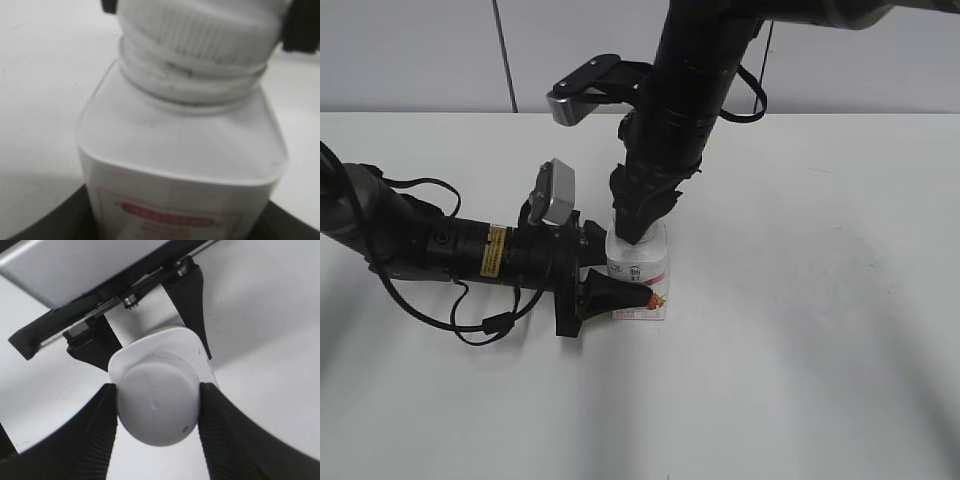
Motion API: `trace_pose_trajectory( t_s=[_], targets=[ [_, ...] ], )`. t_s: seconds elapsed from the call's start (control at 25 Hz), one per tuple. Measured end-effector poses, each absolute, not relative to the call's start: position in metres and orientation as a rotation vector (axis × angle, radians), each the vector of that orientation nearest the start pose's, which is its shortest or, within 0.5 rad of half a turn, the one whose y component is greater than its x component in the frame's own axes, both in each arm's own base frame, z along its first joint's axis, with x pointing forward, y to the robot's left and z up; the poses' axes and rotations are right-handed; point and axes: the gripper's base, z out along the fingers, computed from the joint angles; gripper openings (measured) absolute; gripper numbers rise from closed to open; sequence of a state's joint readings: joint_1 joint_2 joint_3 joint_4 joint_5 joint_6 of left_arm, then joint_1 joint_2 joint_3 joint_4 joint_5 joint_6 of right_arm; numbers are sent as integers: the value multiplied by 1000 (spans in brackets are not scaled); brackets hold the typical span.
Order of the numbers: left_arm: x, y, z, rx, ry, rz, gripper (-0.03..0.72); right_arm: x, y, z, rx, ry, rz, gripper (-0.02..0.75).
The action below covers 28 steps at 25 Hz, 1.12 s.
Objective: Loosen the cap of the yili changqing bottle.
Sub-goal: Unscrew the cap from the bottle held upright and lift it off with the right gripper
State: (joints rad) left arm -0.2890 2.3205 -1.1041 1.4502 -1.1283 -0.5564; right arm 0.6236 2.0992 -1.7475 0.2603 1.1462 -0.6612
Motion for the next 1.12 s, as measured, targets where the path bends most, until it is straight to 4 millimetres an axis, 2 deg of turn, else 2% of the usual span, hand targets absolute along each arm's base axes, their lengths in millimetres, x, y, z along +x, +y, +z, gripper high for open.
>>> trace_pose_trajectory(
  t_s=[0.2, 0.36, 0.72, 1.12],
  targets=[
    [334, -184, 55, 1412, 1538, -1070, 400, 342, 272, 216, -1843, 2332, 342, 396],
    [333, -184, 54, 1419, 1534, -1071, 400, 341, 271, 216, -1911, 2282, 334, 396],
    [332, -184, 55, 1429, 1527, -1079, 400, 340, 271, 220, -1960, 2232, 326, 396],
    [332, -184, 54, 1433, 1528, -1082, 400, 347, 275, 244, -1919, 2175, 312, 391]
  ],
)
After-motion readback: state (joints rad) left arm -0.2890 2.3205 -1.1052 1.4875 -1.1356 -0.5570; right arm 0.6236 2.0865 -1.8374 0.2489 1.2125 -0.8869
